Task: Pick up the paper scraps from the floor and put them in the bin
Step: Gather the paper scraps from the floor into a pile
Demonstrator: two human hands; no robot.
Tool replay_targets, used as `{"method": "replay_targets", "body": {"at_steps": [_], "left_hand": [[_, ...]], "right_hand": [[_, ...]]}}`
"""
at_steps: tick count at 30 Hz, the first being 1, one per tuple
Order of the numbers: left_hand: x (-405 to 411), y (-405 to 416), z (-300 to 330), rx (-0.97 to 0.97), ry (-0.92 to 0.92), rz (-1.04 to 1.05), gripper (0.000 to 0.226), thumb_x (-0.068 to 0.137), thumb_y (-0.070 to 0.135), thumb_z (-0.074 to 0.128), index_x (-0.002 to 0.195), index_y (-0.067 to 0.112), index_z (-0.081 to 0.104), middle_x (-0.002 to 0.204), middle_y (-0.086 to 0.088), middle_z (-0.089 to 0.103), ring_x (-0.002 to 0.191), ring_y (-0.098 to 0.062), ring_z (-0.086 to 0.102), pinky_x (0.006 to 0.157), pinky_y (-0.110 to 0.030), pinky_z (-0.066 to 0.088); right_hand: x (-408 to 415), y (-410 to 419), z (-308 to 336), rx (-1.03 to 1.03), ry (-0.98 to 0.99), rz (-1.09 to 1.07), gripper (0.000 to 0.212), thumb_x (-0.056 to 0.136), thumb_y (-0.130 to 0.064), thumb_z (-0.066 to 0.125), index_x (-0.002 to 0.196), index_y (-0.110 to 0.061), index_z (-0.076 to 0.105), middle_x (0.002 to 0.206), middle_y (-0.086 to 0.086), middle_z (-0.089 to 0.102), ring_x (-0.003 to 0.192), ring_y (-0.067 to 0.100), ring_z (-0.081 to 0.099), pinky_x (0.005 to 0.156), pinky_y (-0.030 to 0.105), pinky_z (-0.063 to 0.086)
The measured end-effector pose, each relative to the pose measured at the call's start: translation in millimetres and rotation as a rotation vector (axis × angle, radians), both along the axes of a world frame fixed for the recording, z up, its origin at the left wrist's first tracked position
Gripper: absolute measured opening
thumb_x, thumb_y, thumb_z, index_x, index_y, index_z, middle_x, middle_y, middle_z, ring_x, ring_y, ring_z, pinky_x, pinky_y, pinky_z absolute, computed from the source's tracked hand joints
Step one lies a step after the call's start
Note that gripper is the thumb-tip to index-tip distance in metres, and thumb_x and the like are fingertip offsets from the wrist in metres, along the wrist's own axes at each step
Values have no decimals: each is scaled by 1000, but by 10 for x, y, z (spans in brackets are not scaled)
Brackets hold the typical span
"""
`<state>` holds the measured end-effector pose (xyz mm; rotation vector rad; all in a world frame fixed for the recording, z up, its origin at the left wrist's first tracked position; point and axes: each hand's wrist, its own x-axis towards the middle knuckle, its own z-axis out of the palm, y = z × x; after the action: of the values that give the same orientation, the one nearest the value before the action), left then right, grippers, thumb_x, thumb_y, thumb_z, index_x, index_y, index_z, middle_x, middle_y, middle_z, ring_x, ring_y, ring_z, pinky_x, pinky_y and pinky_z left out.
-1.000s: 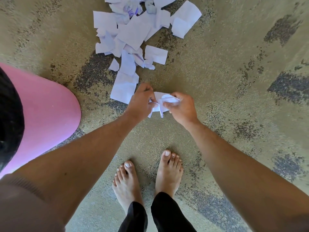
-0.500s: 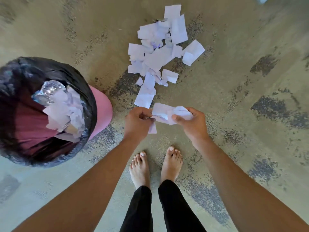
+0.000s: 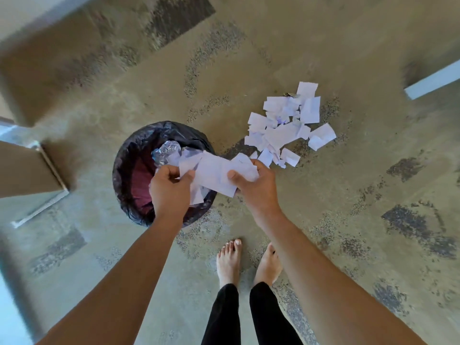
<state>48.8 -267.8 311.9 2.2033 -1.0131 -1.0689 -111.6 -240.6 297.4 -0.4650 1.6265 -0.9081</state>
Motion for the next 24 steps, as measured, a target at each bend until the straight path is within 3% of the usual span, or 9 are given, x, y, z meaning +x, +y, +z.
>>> {"method": "replay_targets", "body": {"at_steps": [2, 4, 7, 9, 12, 14, 16, 20, 24], "left_hand": [[190, -67, 26, 18, -70, 22, 17, 83, 25, 73, 84, 13, 61, 74, 1, 59, 66, -17, 52, 61, -29, 41], [352, -130, 37, 42, -132, 2, 14, 85, 25, 70, 90, 15, 62, 79, 1, 61, 71, -17, 53, 58, -27, 40], [573, -227, -37, 93, -184, -55, 24, 87, 21, 67, 110, 16, 64, 101, -1, 66, 82, -14, 54, 67, -23, 41], [652, -270, -80, 120, -170, -71, 38, 87, 21, 66, 124, 18, 60, 117, -2, 64, 92, -15, 55, 77, -25, 39], [624, -219, -88, 121, -175, -150, 42, 88, 20, 64, 129, 20, 57, 119, -4, 64, 104, -21, 59, 82, -28, 41], [525, -136, -55, 51, -159, -199, 37, 87, 18, 63, 124, 20, 60, 118, -4, 64, 108, -22, 59, 87, -32, 46], [368, -48, -6, -45, -182, -264, 30, 87, 18, 64, 117, 19, 63, 120, -2, 61, 112, -22, 56, 93, -39, 48], [-100, 108, 76, -237, -241, -456, 22, 89, 17, 64, 110, 14, 63, 117, -1, 54, 109, -16, 49, 91, -30, 42], [-626, 178, -43, -251, -142, -664, 23, 87, 16, 66, 109, 11, 62, 116, -3, 52, 109, -16, 49, 93, -24, 37]], "right_hand": [[195, -120, 48, -12, 78, 115, 47, 70, -39, 77, 109, -17, 61, 102, 4, 66, 97, 27, 65, 76, 53, 58], [354, -208, 85, -64, 120, 296, 44, 81, -28, 75, 119, -16, 55, 105, 1, 60, 101, 27, 61, 83, 50, 55], [496, -279, 28, -118, 181, 648, 73, 86, -32, 71, 147, -22, 33, 140, 2, 49, 128, 22, 47, 99, 38, 46], [528, -283, -45, -126, 222, 747, 82, 88, -34, 69, 153, -21, 20, 151, 5, 40, 136, 21, 41, 105, 41, 41], [513, -224, -8, -143, 161, 628, 61, 94, -20, 62, 148, -16, 34, 148, 6, 44, 135, 19, 43, 107, 35, 42], [435, -156, 37, -145, 154, 464, 42, 95, -10, 58, 137, -12, 51, 136, 6, 57, 123, 14, 55, 102, 30, 47], [312, -90, 46, -139, 144, 306, 31, 95, -6, 57, 125, -12, 61, 119, 2, 66, 103, 6, 63, 94, 37, 54], [-55, 1, -56, -100, 156, 126, 22, 92, -11, 63, 111, -21, 65, 105, -5, 67, 89, 7, 64, 83, 49, 57], [-531, 100, -235, -32, 179, 29, 24, 88, -14, 68, 106, -29, 63, 102, -1, 64, 87, 19, 64, 80, 51, 57]]}}
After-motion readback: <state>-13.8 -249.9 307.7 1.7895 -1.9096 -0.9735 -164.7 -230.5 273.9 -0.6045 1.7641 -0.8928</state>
